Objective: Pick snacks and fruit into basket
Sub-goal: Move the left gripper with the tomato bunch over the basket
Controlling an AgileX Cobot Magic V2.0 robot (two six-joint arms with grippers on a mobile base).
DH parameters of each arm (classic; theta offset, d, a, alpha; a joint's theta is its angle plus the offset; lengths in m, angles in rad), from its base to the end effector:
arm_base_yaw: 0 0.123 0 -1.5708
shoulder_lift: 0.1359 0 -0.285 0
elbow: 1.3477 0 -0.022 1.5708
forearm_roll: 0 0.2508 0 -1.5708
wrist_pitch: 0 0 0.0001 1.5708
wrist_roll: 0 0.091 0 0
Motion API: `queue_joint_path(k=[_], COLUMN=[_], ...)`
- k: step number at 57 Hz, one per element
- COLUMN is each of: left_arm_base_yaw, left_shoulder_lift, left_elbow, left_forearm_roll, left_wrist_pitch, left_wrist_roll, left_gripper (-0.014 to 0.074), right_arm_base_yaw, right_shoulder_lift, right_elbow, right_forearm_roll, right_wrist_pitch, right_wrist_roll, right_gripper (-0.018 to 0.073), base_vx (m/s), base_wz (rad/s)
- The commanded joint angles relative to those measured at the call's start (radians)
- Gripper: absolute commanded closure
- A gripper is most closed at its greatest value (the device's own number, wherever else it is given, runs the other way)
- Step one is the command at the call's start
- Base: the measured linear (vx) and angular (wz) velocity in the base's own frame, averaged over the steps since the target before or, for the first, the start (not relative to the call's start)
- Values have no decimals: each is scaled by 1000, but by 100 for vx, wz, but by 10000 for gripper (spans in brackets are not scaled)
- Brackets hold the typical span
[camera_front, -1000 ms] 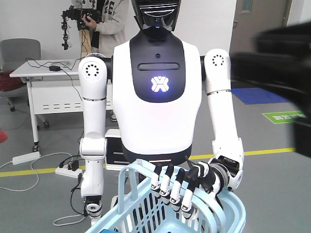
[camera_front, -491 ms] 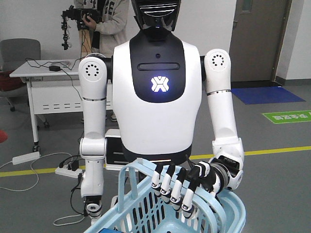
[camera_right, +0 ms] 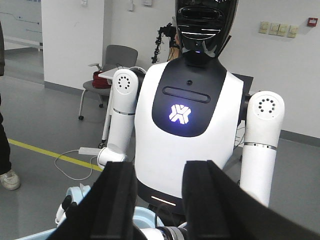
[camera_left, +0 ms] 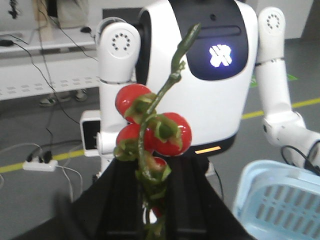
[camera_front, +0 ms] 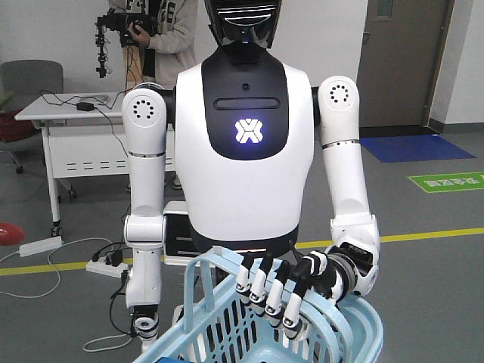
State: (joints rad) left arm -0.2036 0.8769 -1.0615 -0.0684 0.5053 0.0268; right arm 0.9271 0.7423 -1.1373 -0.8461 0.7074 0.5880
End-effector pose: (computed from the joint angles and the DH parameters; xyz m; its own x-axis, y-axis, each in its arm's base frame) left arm 0.1691 -0.0380 0.4322 -0.2333 0.0144 -0.9723 0.2260 0.9733 -0.0398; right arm 0.1011 0.0609 0.4754 0.0293 -0.1371 -0.9901 -0.4064 0.9033 -0.1372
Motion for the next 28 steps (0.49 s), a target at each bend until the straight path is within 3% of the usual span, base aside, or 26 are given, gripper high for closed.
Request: queue_joint_path(k=[1, 7, 12, 17, 28], left_arm_base_yaw=[-23, -41, -48, -47, -47], left_shoulder_lift=[19, 76, 118, 150, 194], left_elbow=[-65, -114, -123, -123, -123], left_forearm_roll=[-168, -413, -550, -622, -694], left_wrist_pitch=[-26, 72, 154, 225, 340], left_wrist_roll=[88, 148, 142, 93, -51], left_gripper=[596, 596, 596, 596, 596], right_arm_base_yaw=[-5, -5, -5, -5, -5], right_shoulder_lift=[5, 5, 5, 5, 5], right_elbow=[-24, -24, -24, -24, -24], right_forearm_roll=[-43, -43, -43, -43, -43], right_wrist_pitch=[-68, -68, -68, -68, -68], right_wrist_roll=[-5, -5, -5, -5, -5], right_gripper=[251, 251, 251, 251, 251], base_vx=[0, 0, 0, 0, 0], base_wz=[0, 0, 0, 0, 0])
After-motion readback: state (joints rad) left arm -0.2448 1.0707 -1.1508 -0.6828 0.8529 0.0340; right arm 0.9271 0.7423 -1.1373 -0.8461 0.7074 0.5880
